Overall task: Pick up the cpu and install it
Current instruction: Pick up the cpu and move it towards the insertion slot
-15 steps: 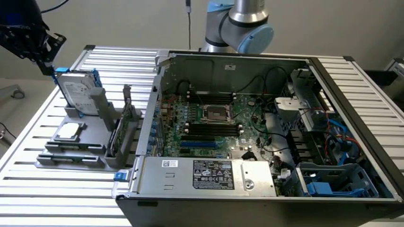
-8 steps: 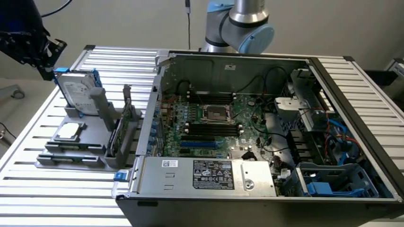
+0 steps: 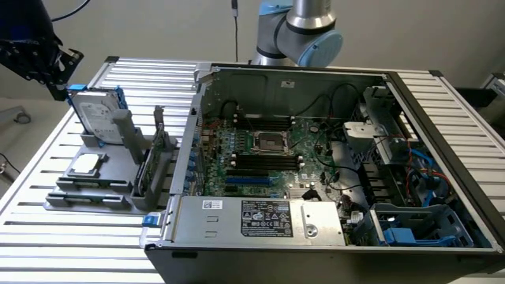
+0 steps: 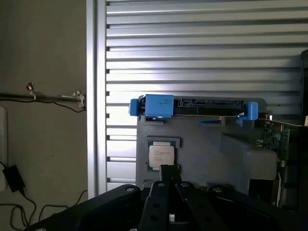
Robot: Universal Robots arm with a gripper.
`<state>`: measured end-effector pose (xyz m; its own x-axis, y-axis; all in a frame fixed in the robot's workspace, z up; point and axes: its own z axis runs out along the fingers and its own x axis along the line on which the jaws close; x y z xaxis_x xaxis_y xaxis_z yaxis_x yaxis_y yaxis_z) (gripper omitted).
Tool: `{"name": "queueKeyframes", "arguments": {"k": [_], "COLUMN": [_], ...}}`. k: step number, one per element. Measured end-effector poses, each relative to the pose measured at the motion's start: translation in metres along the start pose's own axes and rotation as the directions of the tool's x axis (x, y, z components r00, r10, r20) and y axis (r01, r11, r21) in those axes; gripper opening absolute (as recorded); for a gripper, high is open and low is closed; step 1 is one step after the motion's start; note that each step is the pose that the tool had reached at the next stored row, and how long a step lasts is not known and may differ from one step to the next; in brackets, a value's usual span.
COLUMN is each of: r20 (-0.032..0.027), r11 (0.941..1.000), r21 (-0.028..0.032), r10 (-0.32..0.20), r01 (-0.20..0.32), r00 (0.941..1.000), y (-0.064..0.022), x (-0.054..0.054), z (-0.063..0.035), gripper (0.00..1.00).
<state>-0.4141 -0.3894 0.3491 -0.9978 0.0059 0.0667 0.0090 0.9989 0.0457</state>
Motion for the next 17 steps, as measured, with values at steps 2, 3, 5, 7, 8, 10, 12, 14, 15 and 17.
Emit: {"name": "queueKeyframes", "arguments": {"k": [2,3,5,7,8,10,12,14,15,17], "r20": [0.0000,0.0000,0.0000,0.0000,0.0000,0.0000,0.0000,0.0002,0.0003,0.0001], "r11": [1.0000,1.0000,1.0000,1.0000,1.0000,1.0000,1.0000,1.0000,1.0000,1.0000], "r21": [0.0000,0.0000,0.0000,0.0000,0.0000,0.0000,0.0000,0.0000,0.0000,0.0010], "r10": [0.000,0.000,0.000,0.000,0.000,0.000,0.000,0.000,0.000,0.000], "r01": [0.000,0.000,0.000,0.000,0.000,0.000,0.000,0.000,0.000,0.000], "r00": [1.0000,1.0000,1.0000,1.0000,1.0000,1.0000,1.0000,1.0000,1.0000,1.0000], "y": [0.0000,0.0000,0.0000,0.0000,0.0000,0.0000,0.0000,0.0000,-0.0001,-0.0002], "x": [0.0000,0.0000,0.0000,0.0000,0.0000,0.0000,0.0000,0.0002,0.0004,0.0017], "z": [0.0000,0.0000,0.0000,0.0000,0.0000,0.0000,0.0000,0.0004,0.0011,0.0043], "gripper": [0.11,0.11,0.12,0.17,0.24,0.36,0.42,0.53,0.53,0.60]}}
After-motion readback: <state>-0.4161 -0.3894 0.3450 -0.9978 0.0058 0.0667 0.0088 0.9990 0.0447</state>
